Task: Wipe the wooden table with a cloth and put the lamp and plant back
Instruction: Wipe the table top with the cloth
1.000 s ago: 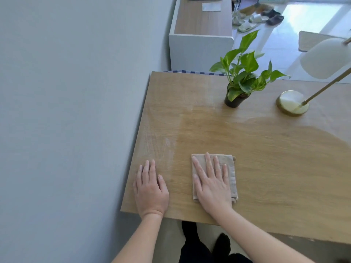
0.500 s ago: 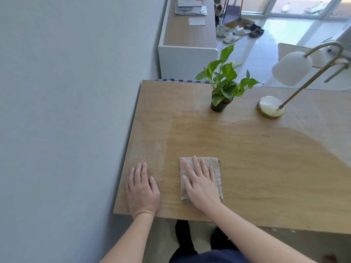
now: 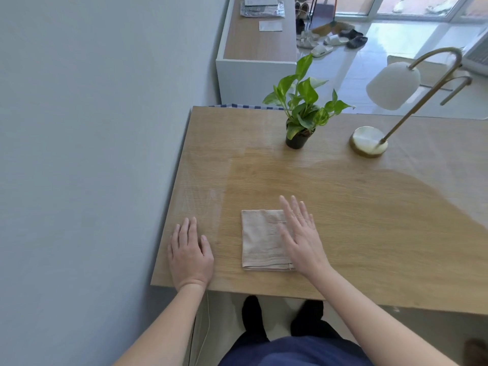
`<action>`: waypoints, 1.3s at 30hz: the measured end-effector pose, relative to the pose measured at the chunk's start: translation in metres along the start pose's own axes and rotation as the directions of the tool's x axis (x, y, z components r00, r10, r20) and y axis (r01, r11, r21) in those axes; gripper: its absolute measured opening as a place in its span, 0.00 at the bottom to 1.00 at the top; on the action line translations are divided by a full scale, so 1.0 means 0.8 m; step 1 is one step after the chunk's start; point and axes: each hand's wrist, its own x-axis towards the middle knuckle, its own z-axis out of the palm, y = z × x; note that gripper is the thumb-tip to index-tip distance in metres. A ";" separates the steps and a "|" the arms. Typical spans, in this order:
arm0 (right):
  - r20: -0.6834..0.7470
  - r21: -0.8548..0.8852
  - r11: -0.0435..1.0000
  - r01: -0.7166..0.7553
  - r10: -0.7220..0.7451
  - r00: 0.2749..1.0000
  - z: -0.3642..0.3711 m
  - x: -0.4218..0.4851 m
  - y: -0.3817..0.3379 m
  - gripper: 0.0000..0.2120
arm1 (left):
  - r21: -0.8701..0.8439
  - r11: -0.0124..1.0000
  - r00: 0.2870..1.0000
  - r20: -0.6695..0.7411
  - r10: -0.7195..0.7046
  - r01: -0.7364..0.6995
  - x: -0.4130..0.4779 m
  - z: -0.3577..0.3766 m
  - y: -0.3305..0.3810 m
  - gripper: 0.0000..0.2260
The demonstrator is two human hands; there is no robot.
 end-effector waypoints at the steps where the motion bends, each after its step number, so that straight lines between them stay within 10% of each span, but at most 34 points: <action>1: -0.044 -0.044 0.998 -0.034 0.032 0.999 -0.008 -0.001 0.014 0.29 | -0.008 1.000 1.000 0.001 -0.002 0.002 -0.001 0.001 -0.001 0.26; 5: -0.128 -0.230 0.944 -0.235 0.210 0.969 -0.028 -0.013 0.081 0.28 | -0.085 0.996 1.000 0.005 0.010 -0.010 -0.006 0.004 0.015 0.26; 13: -0.164 -0.369 0.884 -0.288 0.243 0.956 -0.014 -0.029 0.117 0.27 | -0.028 0.836 0.819 0.188 0.543 -0.548 -0.048 0.029 0.128 0.31; 39: -0.182 -0.379 0.875 -0.300 0.247 0.952 -0.012 -0.029 0.125 0.27 | 0.090 0.890 0.862 0.312 0.401 -0.446 0.057 0.048 0.159 0.30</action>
